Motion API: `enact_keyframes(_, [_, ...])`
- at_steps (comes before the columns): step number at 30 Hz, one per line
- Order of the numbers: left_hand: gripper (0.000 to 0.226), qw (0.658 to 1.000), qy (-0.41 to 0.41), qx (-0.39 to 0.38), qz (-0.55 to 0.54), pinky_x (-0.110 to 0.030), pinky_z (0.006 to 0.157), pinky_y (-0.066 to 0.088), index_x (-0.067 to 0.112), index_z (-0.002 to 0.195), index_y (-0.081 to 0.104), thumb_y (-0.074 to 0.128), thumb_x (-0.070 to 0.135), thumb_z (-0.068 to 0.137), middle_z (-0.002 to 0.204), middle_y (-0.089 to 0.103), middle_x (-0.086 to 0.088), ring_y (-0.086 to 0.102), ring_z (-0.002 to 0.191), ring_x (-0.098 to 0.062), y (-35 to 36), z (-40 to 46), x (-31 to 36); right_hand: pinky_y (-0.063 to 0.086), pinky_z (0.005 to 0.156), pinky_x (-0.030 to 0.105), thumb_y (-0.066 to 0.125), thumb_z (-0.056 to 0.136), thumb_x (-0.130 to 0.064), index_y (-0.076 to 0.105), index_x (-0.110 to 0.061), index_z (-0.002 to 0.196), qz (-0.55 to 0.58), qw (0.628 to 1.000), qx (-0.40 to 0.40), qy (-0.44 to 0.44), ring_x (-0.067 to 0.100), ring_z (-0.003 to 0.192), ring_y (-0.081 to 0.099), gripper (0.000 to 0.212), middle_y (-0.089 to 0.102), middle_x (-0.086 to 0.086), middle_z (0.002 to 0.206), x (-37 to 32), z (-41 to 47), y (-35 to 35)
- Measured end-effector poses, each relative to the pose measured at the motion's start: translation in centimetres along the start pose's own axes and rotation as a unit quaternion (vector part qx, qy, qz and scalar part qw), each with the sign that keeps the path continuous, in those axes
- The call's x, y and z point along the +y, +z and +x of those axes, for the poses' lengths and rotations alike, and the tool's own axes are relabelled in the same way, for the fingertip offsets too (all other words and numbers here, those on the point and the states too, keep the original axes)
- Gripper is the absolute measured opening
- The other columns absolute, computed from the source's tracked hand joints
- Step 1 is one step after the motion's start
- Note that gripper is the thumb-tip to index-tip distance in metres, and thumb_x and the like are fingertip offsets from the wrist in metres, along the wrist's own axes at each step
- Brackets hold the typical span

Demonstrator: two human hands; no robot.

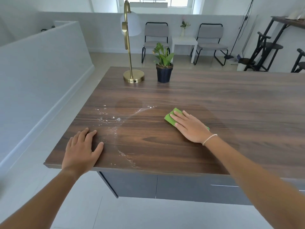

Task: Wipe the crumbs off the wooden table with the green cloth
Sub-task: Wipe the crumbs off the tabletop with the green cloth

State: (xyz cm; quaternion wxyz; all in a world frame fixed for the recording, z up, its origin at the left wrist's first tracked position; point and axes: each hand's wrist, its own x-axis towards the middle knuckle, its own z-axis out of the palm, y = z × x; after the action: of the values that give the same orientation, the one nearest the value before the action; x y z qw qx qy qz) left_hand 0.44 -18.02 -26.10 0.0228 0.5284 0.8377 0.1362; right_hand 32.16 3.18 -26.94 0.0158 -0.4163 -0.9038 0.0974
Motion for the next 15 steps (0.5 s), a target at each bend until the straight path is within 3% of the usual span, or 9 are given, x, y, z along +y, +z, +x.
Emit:
enact_keyframes(2, [0.053,1.000,0.000,0.000,0.000,-0.045,0.116,0.017,0.015,0.136,0.041,0.048,0.038,0.090,0.149,0.035,-0.012,0.027,0.139,-0.030,0.0,0.0,0.0,0.003,0.118,0.028,0.021,0.100,-0.041,0.006,-0.044,0.143,0.028,0.998,0.010,-0.061,0.007,0.143,0.000,0.046,0.004,-0.020,0.154,1.0,-2.4,0.1])
enact_keyframes(4, [0.053,1.000,-0.001,-0.002,0.001,-0.045,0.116,0.017,0.015,0.136,0.041,0.048,0.039,0.090,0.149,0.035,-0.011,0.027,0.139,-0.030,0.0,0.1,0.0,0.000,0.117,0.025,0.023,0.100,-0.041,0.005,-0.046,0.140,0.044,0.997,0.000,-0.057,0.004,0.142,-0.001,0.045,0.004,-0.023,0.152,3.2,-3.1,-0.8])
enact_keyframes(8, [0.059,1.000,-0.006,0.003,0.001,-0.043,0.116,0.017,0.016,0.135,0.042,0.037,0.049,0.087,0.148,0.036,-0.010,0.028,0.138,-0.028,-0.1,0.1,0.1,0.001,0.120,0.032,0.023,0.103,-0.026,0.016,-0.020,0.149,-0.009,0.999,0.009,0.040,0.015,0.148,0.004,0.048,0.008,0.000,0.160,6.7,2.4,-2.5])
enact_keyframes(12, [0.066,1.000,-0.013,0.004,-0.008,-0.042,0.117,0.016,0.018,0.136,0.042,0.032,0.051,0.079,0.149,0.036,-0.008,0.027,0.139,-0.027,-0.2,0.1,0.2,0.009,0.119,0.042,0.011,0.102,-0.026,0.007,-0.016,0.151,-0.062,0.994,-0.021,0.090,0.027,0.148,0.003,0.050,0.000,0.003,0.161,5.1,9.5,-2.3])
enact_keyframes(15, [0.066,1.000,-0.016,0.005,-0.005,-0.041,0.117,0.016,0.018,0.136,0.042,0.033,0.051,0.079,0.149,0.035,-0.008,0.027,0.139,-0.026,-0.1,0.1,0.2,0.010,0.119,0.042,0.012,0.101,-0.030,0.007,-0.022,0.151,-0.036,0.998,-0.026,0.047,0.025,0.148,0.002,0.051,0.000,-0.001,0.161,0.5,12.0,-1.8])
